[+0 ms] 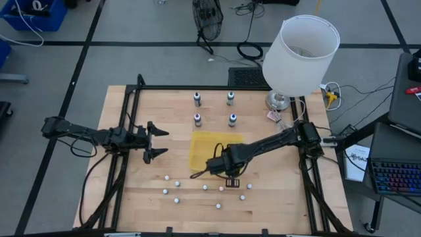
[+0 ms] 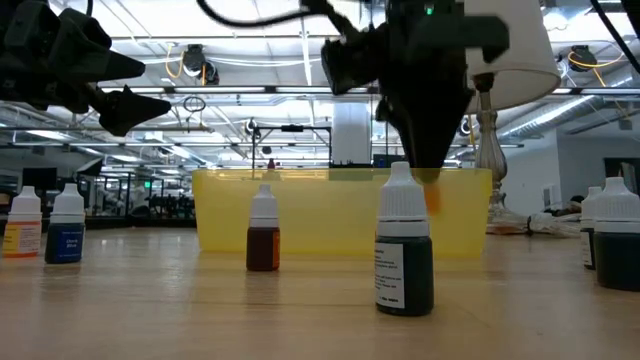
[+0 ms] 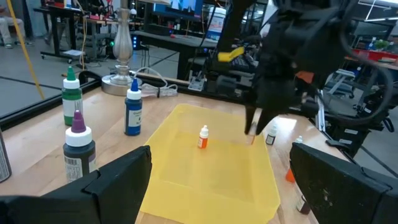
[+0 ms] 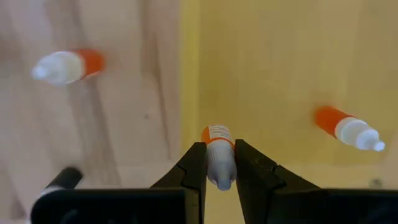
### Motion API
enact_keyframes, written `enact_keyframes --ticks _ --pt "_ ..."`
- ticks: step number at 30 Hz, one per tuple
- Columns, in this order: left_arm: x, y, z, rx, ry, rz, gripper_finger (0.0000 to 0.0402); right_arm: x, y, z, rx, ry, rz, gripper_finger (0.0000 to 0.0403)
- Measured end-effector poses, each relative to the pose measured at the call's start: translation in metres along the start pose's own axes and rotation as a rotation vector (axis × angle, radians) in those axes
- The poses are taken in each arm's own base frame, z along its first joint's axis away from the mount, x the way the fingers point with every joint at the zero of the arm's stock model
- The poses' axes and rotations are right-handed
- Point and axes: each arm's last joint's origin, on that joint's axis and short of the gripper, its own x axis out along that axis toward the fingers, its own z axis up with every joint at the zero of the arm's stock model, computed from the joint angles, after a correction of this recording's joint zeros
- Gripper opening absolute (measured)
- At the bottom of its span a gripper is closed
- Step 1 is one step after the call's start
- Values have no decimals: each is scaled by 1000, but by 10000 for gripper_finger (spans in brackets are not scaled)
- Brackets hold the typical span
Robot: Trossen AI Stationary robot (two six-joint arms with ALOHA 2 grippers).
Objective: Pick & Place food coloring
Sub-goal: Put the small yellow food coloring bottle into the yellow container, then put the small purple food coloring bottle into the yellow container
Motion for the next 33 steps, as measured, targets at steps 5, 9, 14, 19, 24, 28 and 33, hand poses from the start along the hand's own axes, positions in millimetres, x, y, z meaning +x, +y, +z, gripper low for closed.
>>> enact_keyframes --ticks 5,9,14,19,24,28,33 --pt "0 0 0 0 0 0 379 9 0 -2 -3 -5 5 47" --pt "0 0 0 0 0 0 379 23 0 -7 -6 16 45 47" --pt "0 0 0 0 0 0 379 29 0 -7 -5 4 51 47" --pt "0 0 0 0 0 0 379 29 0 -7 33 4 50 105" --pt "0 0 0 0 0 0 379 25 -1 -8 68 -1 51 145" --pt "0 0 0 0 0 0 379 11 -2 -10 96 -46 65 146" --pt "0 0 0 0 0 0 379 -19 -2 -21 179 -99 92 136"
